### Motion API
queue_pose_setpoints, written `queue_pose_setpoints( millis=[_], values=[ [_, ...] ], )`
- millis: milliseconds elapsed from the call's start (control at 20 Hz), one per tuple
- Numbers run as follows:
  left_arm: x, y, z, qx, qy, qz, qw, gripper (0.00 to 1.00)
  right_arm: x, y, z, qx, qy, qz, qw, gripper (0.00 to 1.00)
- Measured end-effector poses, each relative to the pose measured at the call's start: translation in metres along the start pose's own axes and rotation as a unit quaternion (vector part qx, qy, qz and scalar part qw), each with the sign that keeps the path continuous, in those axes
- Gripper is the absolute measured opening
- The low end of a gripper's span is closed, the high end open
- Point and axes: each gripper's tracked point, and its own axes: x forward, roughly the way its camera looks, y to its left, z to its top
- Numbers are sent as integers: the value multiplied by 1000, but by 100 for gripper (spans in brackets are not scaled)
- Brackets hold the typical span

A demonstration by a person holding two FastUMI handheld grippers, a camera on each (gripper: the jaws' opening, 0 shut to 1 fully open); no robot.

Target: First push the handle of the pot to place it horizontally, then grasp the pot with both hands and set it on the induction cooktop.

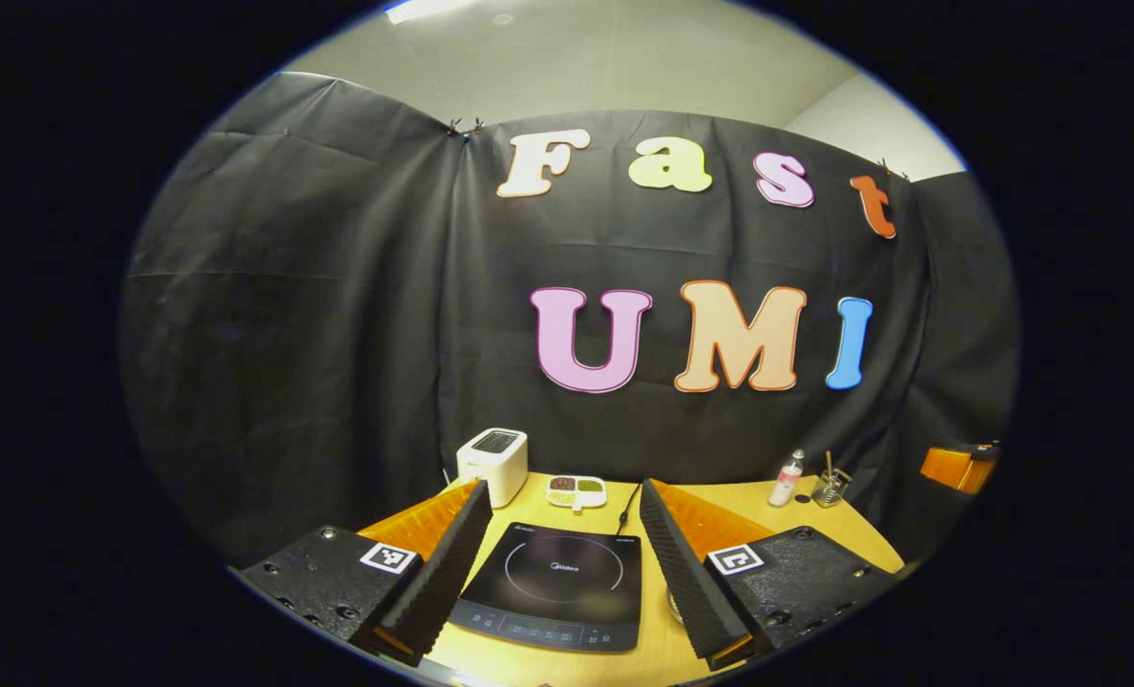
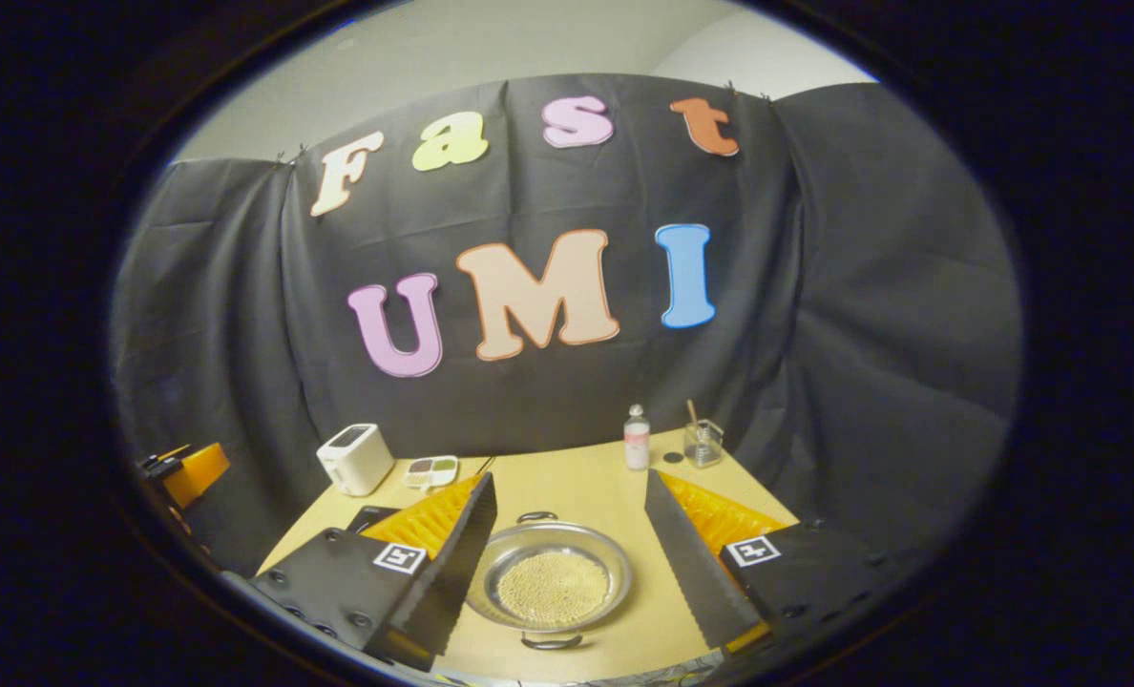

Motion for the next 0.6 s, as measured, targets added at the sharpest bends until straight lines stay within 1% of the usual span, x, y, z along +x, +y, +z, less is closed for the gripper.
queue_pose_setpoints(
  millis=[150,200,350,400,450,500,550,600],
  values=[
    [-1,6,0,3,1,19,1000,95,12,8,-17,3,25,17,1000,89],
    [-2,8,0,3,0,24,1000,95,14,9,-24,5,34,23,999,77],
    [-4,11,0,3,-1,37,999,95,23,19,-39,13,55,43,997,72],
    [-5,12,0,4,-1,42,999,95,23,17,-42,13,60,42,997,62],
    [-6,13,0,4,-2,46,999,91,25,23,-47,13,69,53,996,52],
    [-6,14,-1,5,-2,50,999,95,26,26,-54,9,77,58,995,43],
    [-6,16,-2,5,-1,53,999,95,29,27,-57,2,81,61,995,33],
    [-9,17,-2,6,0,57,998,91,38,24,-64,-7,81,56,995,53]
  ],
)
